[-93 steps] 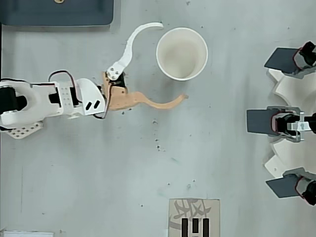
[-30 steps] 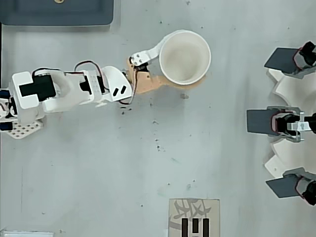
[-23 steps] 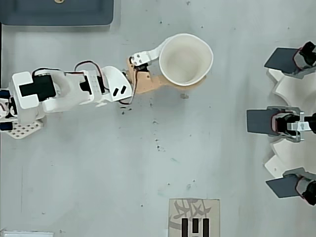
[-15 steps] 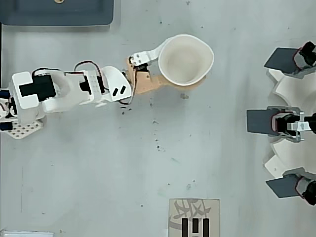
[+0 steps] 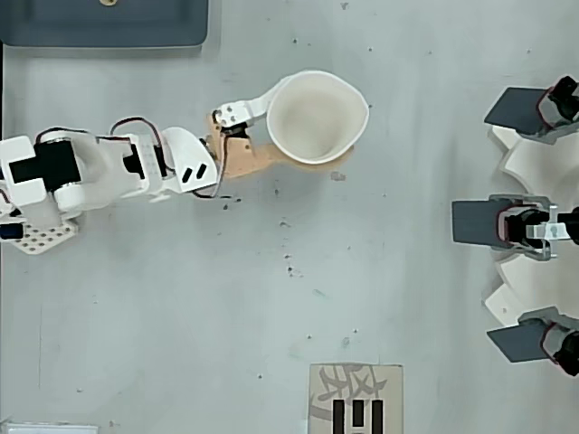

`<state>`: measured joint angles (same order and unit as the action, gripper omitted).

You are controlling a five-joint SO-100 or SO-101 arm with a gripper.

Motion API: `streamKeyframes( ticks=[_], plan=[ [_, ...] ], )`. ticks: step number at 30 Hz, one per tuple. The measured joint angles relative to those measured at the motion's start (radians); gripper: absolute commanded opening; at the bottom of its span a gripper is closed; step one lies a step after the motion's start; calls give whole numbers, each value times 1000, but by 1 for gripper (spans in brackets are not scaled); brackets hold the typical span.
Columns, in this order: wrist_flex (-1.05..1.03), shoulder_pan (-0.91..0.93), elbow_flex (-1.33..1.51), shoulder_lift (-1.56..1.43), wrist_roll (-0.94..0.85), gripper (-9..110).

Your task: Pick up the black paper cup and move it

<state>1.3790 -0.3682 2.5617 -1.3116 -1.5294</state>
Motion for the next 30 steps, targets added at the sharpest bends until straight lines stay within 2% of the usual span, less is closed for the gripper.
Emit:
streamKeyframes(
  ticks=[30],
  plan=[
    [5, 94, 416, -471, 0, 10]
  ],
)
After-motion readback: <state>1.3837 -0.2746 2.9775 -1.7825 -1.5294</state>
